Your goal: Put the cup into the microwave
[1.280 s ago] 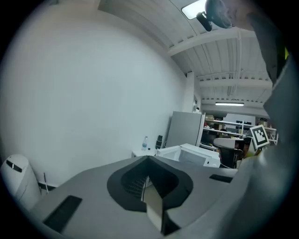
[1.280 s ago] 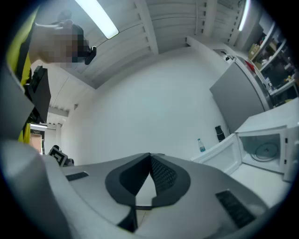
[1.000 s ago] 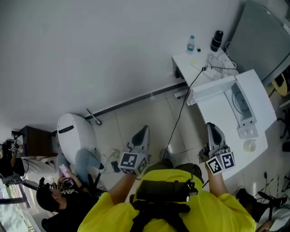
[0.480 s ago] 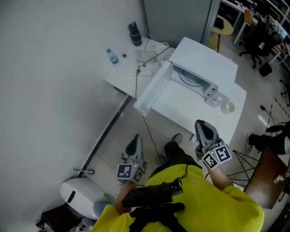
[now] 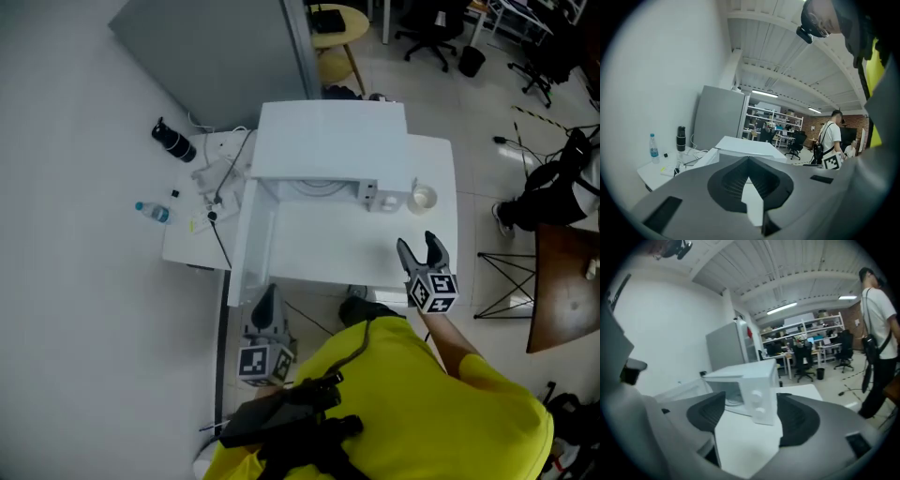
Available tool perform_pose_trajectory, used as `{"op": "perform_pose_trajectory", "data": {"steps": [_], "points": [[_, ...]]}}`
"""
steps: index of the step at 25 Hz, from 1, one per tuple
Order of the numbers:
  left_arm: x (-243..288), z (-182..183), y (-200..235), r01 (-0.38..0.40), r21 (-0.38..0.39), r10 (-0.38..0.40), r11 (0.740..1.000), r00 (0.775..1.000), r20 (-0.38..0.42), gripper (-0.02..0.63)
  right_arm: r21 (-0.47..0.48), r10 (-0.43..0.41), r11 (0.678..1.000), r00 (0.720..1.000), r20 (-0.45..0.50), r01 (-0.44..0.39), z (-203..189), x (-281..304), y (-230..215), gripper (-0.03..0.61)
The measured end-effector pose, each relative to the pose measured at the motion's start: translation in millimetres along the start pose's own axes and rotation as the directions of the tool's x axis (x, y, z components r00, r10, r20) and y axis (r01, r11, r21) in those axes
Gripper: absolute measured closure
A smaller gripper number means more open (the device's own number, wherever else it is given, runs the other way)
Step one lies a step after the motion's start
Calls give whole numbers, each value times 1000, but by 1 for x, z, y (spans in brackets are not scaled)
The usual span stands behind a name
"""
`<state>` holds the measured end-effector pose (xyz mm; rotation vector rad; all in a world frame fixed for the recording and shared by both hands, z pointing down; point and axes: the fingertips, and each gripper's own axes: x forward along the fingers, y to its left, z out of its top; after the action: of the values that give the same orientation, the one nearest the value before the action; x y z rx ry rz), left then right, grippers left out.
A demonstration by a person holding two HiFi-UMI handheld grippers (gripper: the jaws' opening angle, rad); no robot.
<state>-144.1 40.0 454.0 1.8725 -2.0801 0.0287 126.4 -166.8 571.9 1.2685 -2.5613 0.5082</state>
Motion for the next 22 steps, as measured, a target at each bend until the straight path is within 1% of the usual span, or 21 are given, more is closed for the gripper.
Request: {"op": "perform_pose_trajectory", "data": {"steps": [1,3,4,5,7,9,11,13,15,17,19,20,22], "points": [[12,0,0,14,9,-14,1000,1000,-15,621,-2,-74,997,997,-32,74,-18,13,-29,193],[37,-2,0,40,21,-39,999,998,-47,621,-18,-187,982,978,-93,186,-54,41,-80,144],[49,-6,0,54,28,-52,998,997,-64,621,-24,-230,973,966,-121,229,-71,55,-101,129],[62,-11,-1,68,38,-65,997,994,-83,621,-26,-262,965,954,-144,261,-86,68,-119,129],[91,-26,-6,95,55,-87,994,988,-130,621,-43,-303,953,939,-161,300,-104,91,-145,129],[124,-38,-15,131,51,-121,990,977,-174,621,-70,-331,943,928,-172,324,-116,114,-165,129],[149,-47,-28,192,32,-181,981,958,-223,621,-53,-345,938,918,-197,342,-130,134,-178,129],[166,-49,-42,273,40,-255,961,934,-249,621,-48,-342,939,918,-201,340,-139,152,-185,129],[182,-51,-49,338,80,-307,938,914,-265,621,-48,-353,935,915,-195,351,-144,173,-195,80],[195,-61,-44,362,104,-313,926,894,-320,621,5,-374,925,911,-175,381,-143,188,-207,80],[202,-72,-35,370,108,-305,923,873,-381,621,39,-376,922,915,-145,385,-136,195,-210,85],[205,-76,-31,374,106,-305,921,865,-398,621,37,-370,925,919,-138,378,-134,197,-209,99],[214,-79,-25,376,110,-304,920,861,-408,621,18,-362,930,922,-137,368,-132,199,-210,105]]}}
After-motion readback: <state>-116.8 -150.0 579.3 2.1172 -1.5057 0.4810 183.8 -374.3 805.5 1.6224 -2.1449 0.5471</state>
